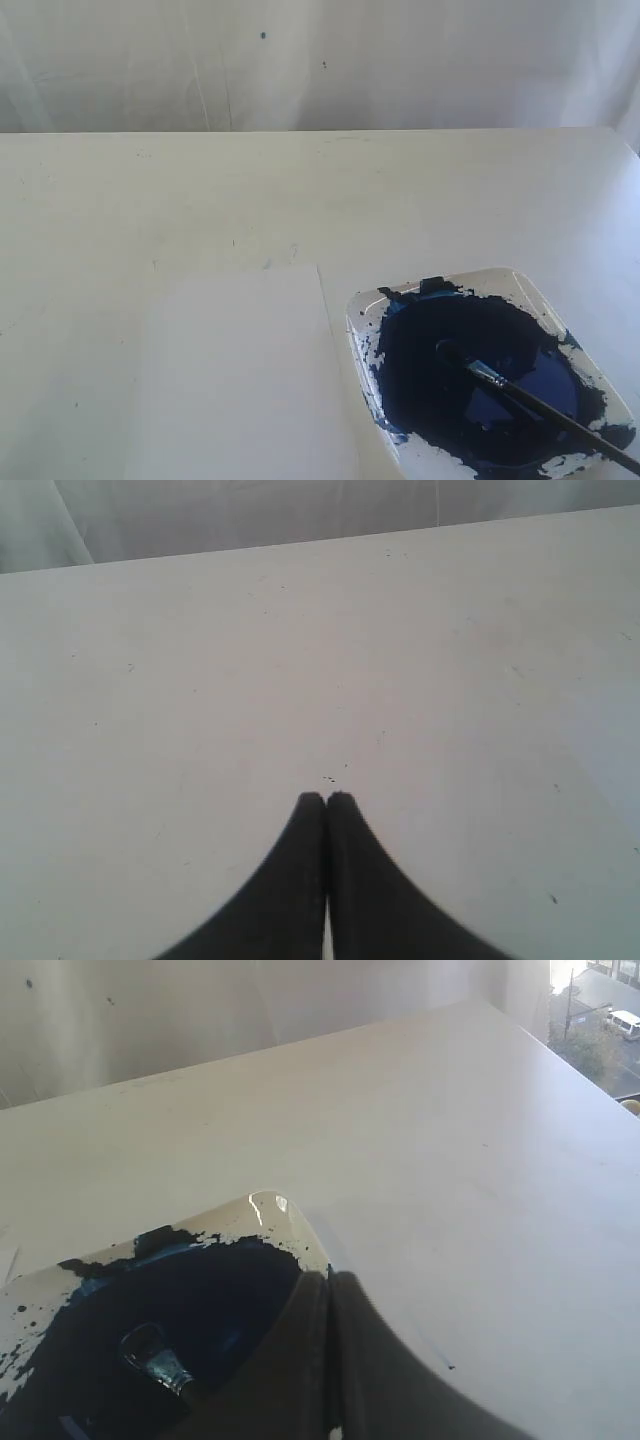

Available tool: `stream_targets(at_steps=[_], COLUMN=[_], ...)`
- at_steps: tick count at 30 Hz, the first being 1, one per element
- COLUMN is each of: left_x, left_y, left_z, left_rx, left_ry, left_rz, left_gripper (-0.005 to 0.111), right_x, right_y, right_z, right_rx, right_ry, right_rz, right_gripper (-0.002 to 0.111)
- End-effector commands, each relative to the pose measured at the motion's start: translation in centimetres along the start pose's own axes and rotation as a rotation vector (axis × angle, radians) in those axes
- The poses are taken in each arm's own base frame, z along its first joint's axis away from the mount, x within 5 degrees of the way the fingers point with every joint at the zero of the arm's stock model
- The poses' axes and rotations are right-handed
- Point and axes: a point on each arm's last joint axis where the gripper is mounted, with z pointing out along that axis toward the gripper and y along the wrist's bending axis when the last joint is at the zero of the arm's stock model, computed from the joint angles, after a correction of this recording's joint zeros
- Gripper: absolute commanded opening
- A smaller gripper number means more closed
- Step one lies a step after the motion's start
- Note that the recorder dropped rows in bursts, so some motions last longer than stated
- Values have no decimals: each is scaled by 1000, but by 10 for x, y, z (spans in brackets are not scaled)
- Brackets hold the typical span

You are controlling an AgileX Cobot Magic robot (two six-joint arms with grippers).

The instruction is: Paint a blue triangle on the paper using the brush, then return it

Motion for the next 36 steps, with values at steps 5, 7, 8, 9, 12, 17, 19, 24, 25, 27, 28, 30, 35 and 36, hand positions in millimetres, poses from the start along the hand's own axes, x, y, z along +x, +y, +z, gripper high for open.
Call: stream_targets(at_steps=[5, 7, 8, 9, 12, 17, 19, 24, 25, 27, 28, 30, 35, 36], left_x=[1, 1, 1, 1, 1, 1, 1, 1, 1, 1, 1, 1, 1, 1], left_y=[0, 0, 0, 0, 0, 0, 0, 0, 0, 0, 0, 0, 0, 0], left_z=[0, 0, 0, 0, 0, 0, 0, 0, 0, 0, 0, 0, 0, 0], left_rx=[6, 6, 6, 6, 6, 6, 6, 6, 6, 6, 6, 6, 6, 6], left_ry=[-3, -3, -3, -3, -3, -3, -3, -3, -3, -3, -3, -3, -3, -3], left_rz=[-6, -6, -6, -6, -6, -6, -6, -6, -6, -6, -6, -6, -6, -6], left_gripper=[0, 0, 0, 0, 0, 0, 0, 0, 0, 0, 0, 0, 0, 0], right_x=[0, 0, 0, 0, 1, 1, 1, 1, 0, -4, -8, -19, -45, -47], right_y=[0, 0, 0, 0, -1, -1, -1, -1, -1, 0, 1, 3, 8, 8], right_z=[0, 0, 0, 0, 0, 0, 0, 0, 0, 0, -1, -2, -13, -15], right_rx=[3, 3, 3, 3, 10, 9, 9, 9, 10, 1, -5, -29, -85, -93], right_ry=[-11, -11, -11, -11, -1, 1, 1, 1, -6, -54, -94, -219, -528, -563], right_rz=[4, 4, 4, 4, -35, -33, -33, -33, -38, -39, -39, -26, -22, -16], right_gripper=[0, 0, 0, 0, 0, 0, 0, 0, 0, 0, 0, 0, 0, 0])
